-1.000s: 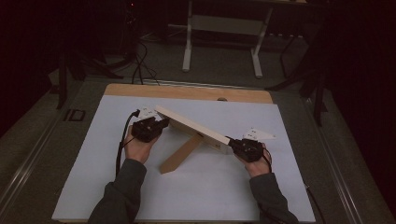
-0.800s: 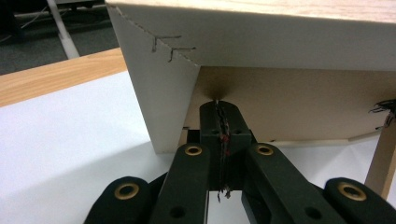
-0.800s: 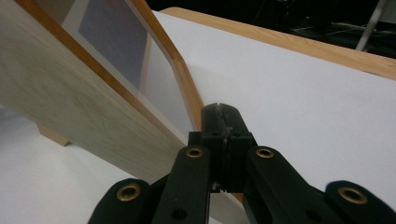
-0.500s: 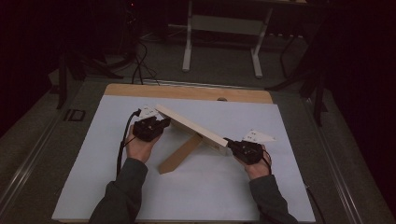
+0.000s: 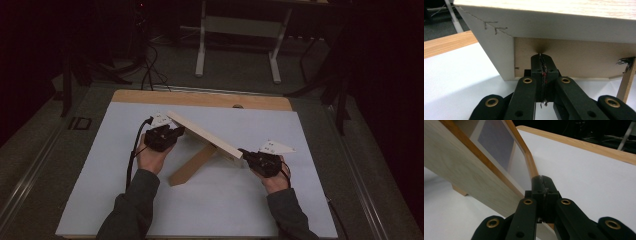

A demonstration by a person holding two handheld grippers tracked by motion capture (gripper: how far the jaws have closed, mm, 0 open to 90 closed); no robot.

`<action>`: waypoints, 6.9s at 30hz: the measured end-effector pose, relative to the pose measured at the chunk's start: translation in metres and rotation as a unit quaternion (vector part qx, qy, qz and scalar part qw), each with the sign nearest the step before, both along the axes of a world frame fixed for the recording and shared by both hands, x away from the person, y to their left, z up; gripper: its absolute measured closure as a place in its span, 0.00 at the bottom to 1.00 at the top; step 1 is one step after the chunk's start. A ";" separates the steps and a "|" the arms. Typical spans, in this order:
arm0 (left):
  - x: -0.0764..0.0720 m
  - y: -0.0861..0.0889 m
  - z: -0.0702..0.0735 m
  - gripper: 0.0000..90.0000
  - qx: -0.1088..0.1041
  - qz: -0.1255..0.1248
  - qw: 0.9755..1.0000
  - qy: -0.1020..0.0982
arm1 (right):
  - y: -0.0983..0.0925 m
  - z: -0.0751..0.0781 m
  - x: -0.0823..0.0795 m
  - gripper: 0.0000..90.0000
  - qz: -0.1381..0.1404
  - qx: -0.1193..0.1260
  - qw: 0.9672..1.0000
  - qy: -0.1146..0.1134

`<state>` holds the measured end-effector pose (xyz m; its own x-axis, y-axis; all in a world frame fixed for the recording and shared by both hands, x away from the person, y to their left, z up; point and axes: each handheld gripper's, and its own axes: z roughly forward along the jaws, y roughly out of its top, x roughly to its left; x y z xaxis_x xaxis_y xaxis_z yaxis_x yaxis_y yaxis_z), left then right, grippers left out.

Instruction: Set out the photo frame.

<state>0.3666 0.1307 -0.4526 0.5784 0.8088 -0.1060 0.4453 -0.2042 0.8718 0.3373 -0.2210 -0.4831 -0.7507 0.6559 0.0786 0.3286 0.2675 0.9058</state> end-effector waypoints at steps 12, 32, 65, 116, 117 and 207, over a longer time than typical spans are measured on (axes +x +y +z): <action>-0.004 -0.005 0.004 1.00 -0.004 -0.006 1.000 -0.007 | 0.004 0.002 -0.003 1.00 0.007 0.003 1.000 -0.004; -0.006 -0.010 0.008 1.00 -0.003 -0.014 1.000 -0.013 | 0.010 0.005 -0.007 1.00 0.019 0.002 1.000 -0.010; -0.011 -0.021 0.014 1.00 -0.001 -0.029 0.999 -0.021 | 0.020 0.014 -0.013 1.00 0.043 -0.002 0.999 -0.023; -0.005 -0.045 0.026 1.00 0.020 -0.054 0.998 -0.027 | 0.042 0.037 -0.029 1.00 0.093 -0.003 0.994 -0.051; -0.005 -0.045 0.026 1.00 0.020 -0.054 0.998 -0.027 | 0.042 0.037 -0.029 1.00 0.093 -0.003 0.994 -0.051; 0.038 -0.055 0.016 1.00 -0.056 -0.058 0.997 0.005 | 0.090 0.042 -0.011 1.00 0.106 0.003 0.993 -0.045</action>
